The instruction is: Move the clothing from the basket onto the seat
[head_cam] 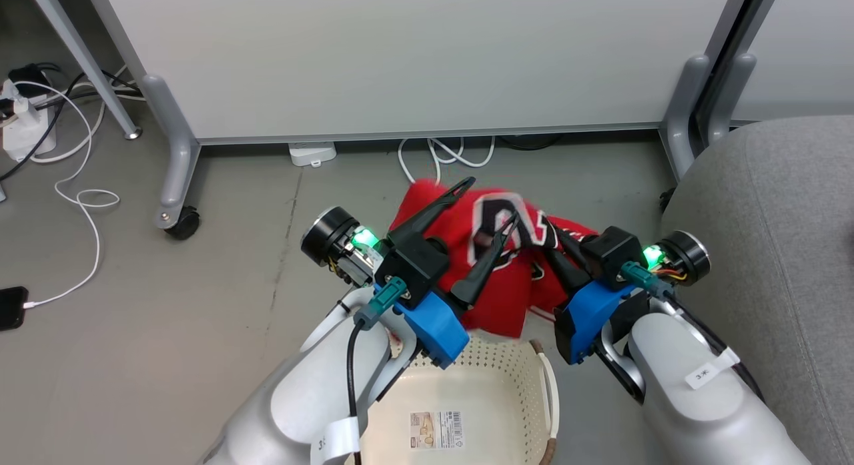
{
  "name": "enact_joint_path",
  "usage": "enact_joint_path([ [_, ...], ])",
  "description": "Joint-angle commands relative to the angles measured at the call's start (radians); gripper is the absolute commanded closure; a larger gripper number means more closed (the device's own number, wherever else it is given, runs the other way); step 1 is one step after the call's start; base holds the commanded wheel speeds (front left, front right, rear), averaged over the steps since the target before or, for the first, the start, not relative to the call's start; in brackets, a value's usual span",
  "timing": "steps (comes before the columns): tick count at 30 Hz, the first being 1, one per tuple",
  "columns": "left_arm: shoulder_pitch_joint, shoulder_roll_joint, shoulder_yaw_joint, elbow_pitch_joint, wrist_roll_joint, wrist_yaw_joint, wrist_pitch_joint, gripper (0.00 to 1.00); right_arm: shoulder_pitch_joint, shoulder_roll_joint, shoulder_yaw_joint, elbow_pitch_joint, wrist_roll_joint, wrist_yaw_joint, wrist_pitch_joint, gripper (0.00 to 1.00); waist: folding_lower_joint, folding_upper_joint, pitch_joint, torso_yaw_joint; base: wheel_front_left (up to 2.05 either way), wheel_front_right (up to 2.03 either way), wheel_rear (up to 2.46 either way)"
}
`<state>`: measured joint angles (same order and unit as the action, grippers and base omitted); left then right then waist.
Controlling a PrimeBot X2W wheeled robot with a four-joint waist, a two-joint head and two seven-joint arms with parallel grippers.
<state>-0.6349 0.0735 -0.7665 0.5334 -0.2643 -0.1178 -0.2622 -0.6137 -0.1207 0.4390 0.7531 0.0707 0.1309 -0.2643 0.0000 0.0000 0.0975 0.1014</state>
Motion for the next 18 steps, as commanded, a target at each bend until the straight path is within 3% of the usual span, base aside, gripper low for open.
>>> enact_joint_path([
  [1, 0.004, 0.002, 0.005, 0.001, 0.001, 0.008, -0.004, 0.00, 0.010, -0.004, -0.010, -0.011, 0.006, 0.000, 0.000, 1.00, 0.0000, 0.0000, 0.002, -0.002, 0.00, 0.00, 0.00],
  [9, 0.012, 0.009, 0.027, -0.008, 0.010, 0.012, -0.004, 0.00, 0.020, -0.010, -0.084, -0.062, 0.022, 0.000, 0.000, 1.00, 0.0000, 0.0000, 0.037, -0.035, 0.00, 0.00, 0.00],
  [18, -0.007, 0.017, 0.041, -0.041, 0.022, 0.007, -0.003, 0.00, 0.032, -0.032, -0.184, -0.158, 0.024, 0.000, 0.000, 1.00, 0.0000, 0.0000, 0.112, -0.124, 0.00, 0.00, 0.00],
])
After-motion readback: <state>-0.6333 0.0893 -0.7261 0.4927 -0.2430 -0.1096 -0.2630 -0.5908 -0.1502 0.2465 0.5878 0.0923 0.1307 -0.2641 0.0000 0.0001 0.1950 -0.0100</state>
